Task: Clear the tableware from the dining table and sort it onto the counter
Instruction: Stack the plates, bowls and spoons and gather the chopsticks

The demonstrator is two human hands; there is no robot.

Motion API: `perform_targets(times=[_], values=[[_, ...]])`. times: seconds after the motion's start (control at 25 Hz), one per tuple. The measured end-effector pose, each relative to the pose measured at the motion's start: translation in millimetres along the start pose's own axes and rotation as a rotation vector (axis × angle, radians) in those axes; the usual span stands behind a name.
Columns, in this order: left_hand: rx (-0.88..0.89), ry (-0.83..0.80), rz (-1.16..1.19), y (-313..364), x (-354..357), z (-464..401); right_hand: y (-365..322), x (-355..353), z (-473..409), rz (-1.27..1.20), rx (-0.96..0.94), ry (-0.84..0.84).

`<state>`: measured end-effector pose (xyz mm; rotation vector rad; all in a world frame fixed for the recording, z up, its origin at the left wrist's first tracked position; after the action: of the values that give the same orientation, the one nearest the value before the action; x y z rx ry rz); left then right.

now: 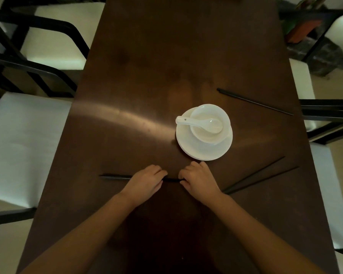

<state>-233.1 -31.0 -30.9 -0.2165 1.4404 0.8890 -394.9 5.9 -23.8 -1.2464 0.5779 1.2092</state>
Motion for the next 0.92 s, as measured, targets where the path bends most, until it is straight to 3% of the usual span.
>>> perform_targets(times=[0.12,0.24,0.4,0.52,0.56,0.68,0.92], values=[[-0.082,-0.182,0.069,-0.1,-2.0,-5.1,17.8,-26.1,15.2,-0.134,0.046,-0.001],[-0.201,-0.351,0.470,7.0,-9.2,-6.1,46.8,-61.0,39.8,-0.221,0.138,0.055],[-0.339,-0.314,0.914,43.2,-13.2,-17.7,81.7,-87.2,74.2,-0.332,0.262,0.224],[-0.465,-0.237,1.180,70.6,-1.7,-24.4,129.7,-91.8,116.2,-0.543,0.744,0.628],[-0.512,-0.222,1.255,79.3,4.0,-25.5,144.9,-87.1,129.3,-0.544,0.921,0.653],[-0.683,-0.191,1.360,95.0,17.9,-25.0,160.7,-57.3,132.8,-0.557,1.221,0.343],[-0.837,-0.106,1.474,110.0,19.8,-28.4,150.1,-42.8,95.6,-0.509,1.243,0.316]])
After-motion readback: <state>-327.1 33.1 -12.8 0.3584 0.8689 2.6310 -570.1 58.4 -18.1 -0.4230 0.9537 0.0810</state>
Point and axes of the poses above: each hand's wrist, its own z-axis away from the middle knuckle, its own x-axis out of the palm, y = z × x, the point moved 3 cm from there along -z, towards the middle knuckle, and after that the axes turned 5 degrees about -z, right-handed, at the moved point
